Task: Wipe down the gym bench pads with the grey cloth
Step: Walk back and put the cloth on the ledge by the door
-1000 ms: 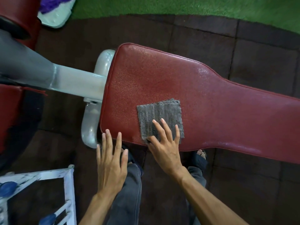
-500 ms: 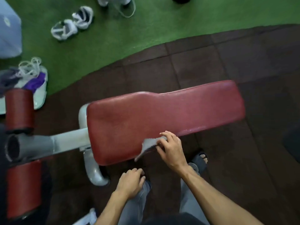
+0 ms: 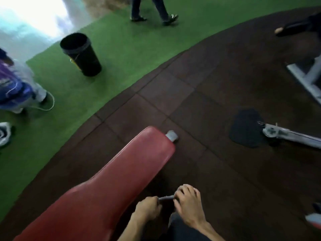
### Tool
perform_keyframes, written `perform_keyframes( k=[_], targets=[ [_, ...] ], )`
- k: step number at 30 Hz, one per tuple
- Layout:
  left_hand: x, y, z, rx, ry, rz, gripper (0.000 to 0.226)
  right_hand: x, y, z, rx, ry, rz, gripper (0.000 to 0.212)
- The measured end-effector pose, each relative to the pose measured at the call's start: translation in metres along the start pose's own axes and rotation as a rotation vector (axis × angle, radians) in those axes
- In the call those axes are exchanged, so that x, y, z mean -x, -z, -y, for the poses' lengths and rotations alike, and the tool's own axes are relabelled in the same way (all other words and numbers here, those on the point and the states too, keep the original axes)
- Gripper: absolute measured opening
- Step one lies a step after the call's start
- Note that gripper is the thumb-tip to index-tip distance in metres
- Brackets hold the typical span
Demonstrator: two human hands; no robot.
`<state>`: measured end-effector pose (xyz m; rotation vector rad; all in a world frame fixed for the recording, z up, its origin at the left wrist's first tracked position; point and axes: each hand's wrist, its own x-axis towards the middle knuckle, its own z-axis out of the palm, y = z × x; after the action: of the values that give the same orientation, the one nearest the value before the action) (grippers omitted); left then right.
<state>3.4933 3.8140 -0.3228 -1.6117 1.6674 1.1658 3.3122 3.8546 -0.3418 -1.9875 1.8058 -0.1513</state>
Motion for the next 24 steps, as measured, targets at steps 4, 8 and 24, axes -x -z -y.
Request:
perform_keyframes(
  k=[4,8,24],
  targets=[
    [-0.045,0.066,-0.116,-0.137,-0.136,-0.100,0.036,-0.043,0.056,-0.070,0.011,-0.183,-0.099,0.023],
    [-0.091,0.124,-0.201,-0.220,-0.235,-0.102,0.037,-0.092,0.105,-0.136,0.012,-0.373,-0.143,0.026],
    [-0.299,0.425,-0.462,-0.437,-0.377,-0.105,0.033,-0.385,0.298,-0.355,-0.016,-0.605,-0.313,0.012]
  ],
)
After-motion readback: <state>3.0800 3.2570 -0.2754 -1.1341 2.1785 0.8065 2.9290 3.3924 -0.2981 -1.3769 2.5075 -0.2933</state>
